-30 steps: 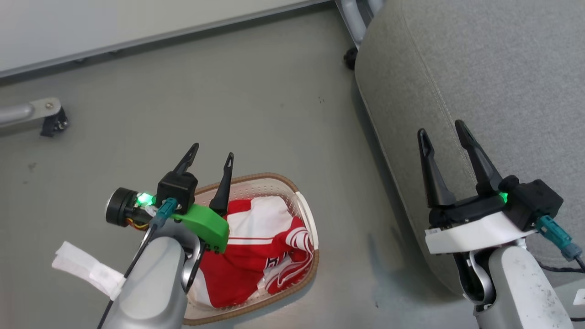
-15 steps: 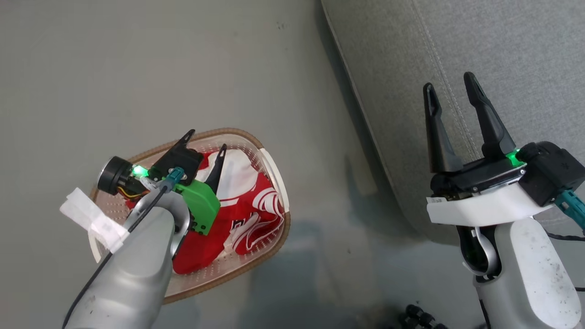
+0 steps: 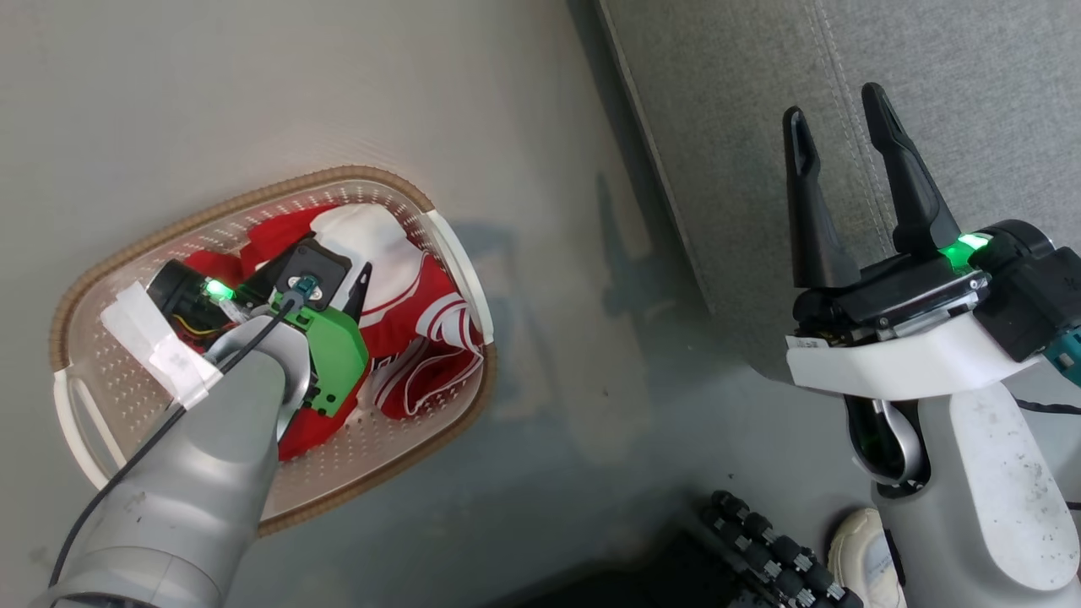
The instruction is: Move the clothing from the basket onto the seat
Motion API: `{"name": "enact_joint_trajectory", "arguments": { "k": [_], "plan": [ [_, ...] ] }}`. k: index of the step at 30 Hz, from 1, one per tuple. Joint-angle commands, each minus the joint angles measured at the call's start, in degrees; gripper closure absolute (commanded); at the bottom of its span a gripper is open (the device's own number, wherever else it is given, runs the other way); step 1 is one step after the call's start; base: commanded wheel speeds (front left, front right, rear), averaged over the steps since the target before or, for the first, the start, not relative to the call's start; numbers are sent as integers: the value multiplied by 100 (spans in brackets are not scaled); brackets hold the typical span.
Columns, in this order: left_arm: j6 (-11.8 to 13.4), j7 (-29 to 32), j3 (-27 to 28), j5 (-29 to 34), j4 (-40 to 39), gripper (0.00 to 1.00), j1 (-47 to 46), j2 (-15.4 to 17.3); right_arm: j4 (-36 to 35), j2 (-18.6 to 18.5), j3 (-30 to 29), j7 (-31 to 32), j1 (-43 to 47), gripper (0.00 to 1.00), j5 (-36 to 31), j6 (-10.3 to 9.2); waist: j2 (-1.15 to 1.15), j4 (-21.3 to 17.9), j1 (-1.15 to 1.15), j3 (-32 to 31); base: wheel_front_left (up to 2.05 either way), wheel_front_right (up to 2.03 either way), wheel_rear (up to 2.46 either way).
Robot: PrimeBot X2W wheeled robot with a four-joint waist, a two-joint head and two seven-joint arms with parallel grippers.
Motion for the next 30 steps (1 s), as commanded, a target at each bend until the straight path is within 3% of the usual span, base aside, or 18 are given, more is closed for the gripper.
{"name": "enact_joint_trajectory", "arguments": {
  "k": [1,17,27,28,30],
  "plan": [
    [-10,43,-51,-44,83,0,-171,73,-40,-6,2,-20,-103,0,42,0,47,-158,-1,350,0,0,0],
    [-4,698,-691,-232,607,0,-827,311,-269,-6,46,-20,-168,0,64,0,47,-192,-1,1108,0,0,0],
    [-4,1238,-1053,-452,655,0,-984,263,-390,-6,3,-20,-45,0,-41,0,47,-138,-1,1336,0,0,0],
    [-4,1316,-1091,-460,661,60,-1018,267,-405,-6,-2,-20,-28,0,-62,0,47,-118,-1,1348,0,0,0],
    [-4,1374,-1146,-491,663,100,-1047,242,-426,-6,-13,-20,-14,0,-82,0,47,-83,-1,1367,0,0,0]
  ]
}}
